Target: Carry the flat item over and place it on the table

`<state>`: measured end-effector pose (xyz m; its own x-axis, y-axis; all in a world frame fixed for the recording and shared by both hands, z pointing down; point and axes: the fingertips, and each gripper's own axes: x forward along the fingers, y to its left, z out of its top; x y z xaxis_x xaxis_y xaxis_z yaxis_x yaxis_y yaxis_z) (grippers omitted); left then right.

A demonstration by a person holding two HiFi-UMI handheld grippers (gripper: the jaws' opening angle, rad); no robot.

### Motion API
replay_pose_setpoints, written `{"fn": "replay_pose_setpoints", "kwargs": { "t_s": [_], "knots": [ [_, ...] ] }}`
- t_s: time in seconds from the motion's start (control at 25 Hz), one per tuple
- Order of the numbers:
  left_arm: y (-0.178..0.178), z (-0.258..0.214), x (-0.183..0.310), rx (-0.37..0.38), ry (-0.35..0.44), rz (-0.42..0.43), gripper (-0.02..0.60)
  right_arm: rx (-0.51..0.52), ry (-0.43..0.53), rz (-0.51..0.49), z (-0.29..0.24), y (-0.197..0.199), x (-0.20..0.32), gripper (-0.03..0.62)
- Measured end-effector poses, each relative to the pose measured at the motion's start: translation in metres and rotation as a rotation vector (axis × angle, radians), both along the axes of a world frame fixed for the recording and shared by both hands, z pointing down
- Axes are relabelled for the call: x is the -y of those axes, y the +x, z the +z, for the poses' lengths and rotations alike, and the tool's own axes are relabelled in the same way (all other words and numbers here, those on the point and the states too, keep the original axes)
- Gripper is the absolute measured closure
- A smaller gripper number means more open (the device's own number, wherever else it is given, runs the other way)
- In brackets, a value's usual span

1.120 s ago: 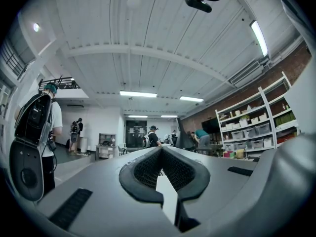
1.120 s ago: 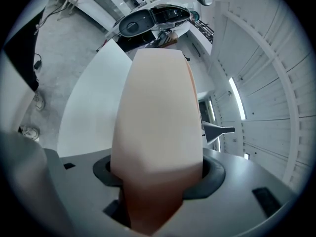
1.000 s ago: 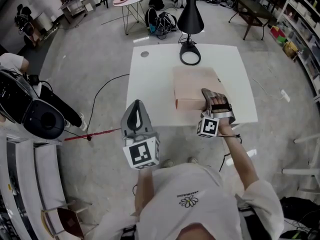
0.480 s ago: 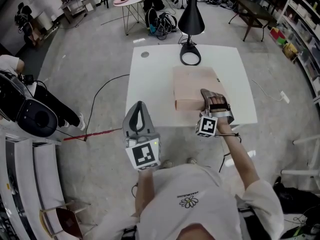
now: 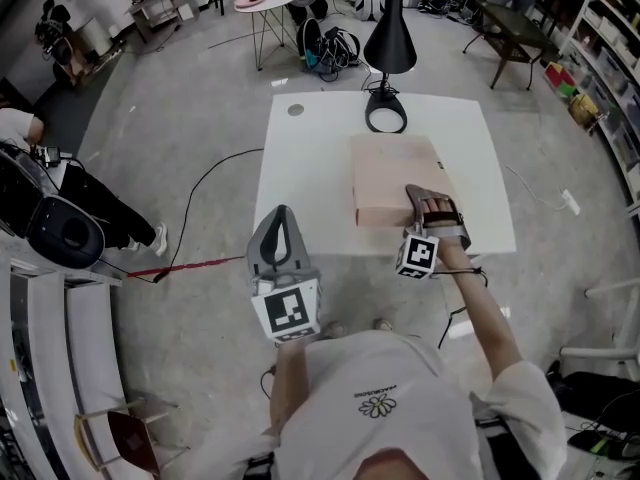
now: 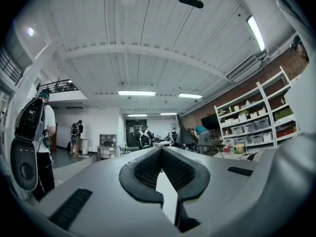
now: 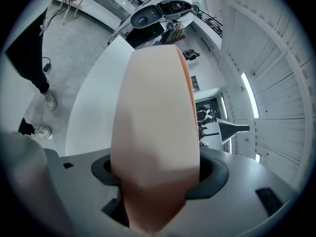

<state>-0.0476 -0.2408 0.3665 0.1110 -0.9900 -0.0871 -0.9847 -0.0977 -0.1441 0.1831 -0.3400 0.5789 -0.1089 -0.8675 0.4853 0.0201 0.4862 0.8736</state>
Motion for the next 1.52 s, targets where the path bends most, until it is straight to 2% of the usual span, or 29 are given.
{"fn": "replay_pose_setpoints", "kwargs": {
  "t_s": [0.28, 0.96, 1.12, 1.28, 1.36, 1.52],
  "knots": [
    [0.001, 0.006, -0.003, -0.002, -0.008, 0.011, 0.566, -0.008, -0.179, 0.006, 0.029, 0.001, -0.010, 0.275],
    [0.001, 0.009, -0.003, -0.002, -0.022, 0.036, 0.566, -0.021, -0.293, 0.012, 0.052, 0.002, -0.014, 0.250],
    [-0.005, 0.009, 0.000, -0.031, -0.017, 0.018, 0.566, -0.030, -0.370, 0.017, 0.058, 0.003, -0.015, 0.243],
    [-0.009, 0.011, -0.003, -0.008, -0.027, 0.008, 0.566, 0.036, -0.558, 0.072, 0.080, 0.000, -0.031, 0.241],
    [-0.009, 0.012, -0.004, -0.005, -0.027, 0.007, 0.566, 0.083, -0.575, 0.089, 0.083, -0.001, -0.034, 0.241],
    [-0.009, 0.014, -0.001, -0.002, -0.035, 0.001, 0.566, 0.097, -0.567, 0.076, 0.082, -0.003, -0.030, 0.241]
  ]
}}
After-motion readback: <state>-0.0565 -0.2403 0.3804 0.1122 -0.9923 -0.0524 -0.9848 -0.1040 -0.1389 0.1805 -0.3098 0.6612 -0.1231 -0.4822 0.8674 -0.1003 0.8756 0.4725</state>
